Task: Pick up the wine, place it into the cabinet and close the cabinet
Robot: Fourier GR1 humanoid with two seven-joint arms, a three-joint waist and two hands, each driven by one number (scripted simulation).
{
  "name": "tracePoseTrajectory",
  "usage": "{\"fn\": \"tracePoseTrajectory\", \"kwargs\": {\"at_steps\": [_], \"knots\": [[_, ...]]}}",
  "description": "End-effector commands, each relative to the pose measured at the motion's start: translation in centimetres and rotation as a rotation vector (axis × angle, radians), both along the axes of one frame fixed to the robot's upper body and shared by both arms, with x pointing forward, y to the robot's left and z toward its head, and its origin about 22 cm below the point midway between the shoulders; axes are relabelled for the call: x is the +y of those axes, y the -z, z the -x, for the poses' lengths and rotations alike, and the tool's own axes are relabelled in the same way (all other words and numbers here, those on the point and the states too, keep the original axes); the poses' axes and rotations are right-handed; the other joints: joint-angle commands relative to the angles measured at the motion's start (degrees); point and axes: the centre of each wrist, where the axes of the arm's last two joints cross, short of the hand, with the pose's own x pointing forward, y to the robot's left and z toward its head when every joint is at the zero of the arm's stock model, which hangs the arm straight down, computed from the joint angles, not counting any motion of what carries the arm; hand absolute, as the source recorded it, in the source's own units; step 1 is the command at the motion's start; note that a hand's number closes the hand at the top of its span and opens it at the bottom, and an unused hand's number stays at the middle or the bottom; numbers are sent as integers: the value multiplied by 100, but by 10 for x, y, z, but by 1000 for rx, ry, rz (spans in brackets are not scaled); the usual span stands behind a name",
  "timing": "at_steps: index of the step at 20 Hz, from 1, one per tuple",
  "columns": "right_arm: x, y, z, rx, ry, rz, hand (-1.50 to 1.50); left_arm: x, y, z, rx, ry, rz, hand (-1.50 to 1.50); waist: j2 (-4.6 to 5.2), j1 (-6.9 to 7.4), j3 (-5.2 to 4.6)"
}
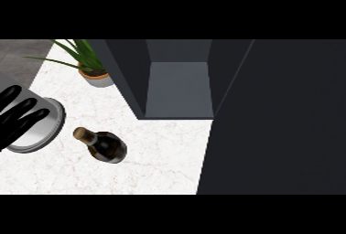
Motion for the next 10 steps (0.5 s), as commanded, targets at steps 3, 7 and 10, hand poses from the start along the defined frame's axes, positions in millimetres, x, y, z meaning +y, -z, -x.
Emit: {"fn": "tracePoseTrajectory", "kwargs": {"at_steps": [3,7,10], "knots": [[-6,-28,22,-64,61,38,-150,12,6,5,23,-6,-35,-150,2,12,-4],[-3,-25,30,-48,47,38,-150,20,5,3,17,-22,-34,-150,-6,-19,-3],[-3,-33,26,-33,71,34,-150,17,-9,-3,45,-41,-56,-150,-1,-23,-3]]}}
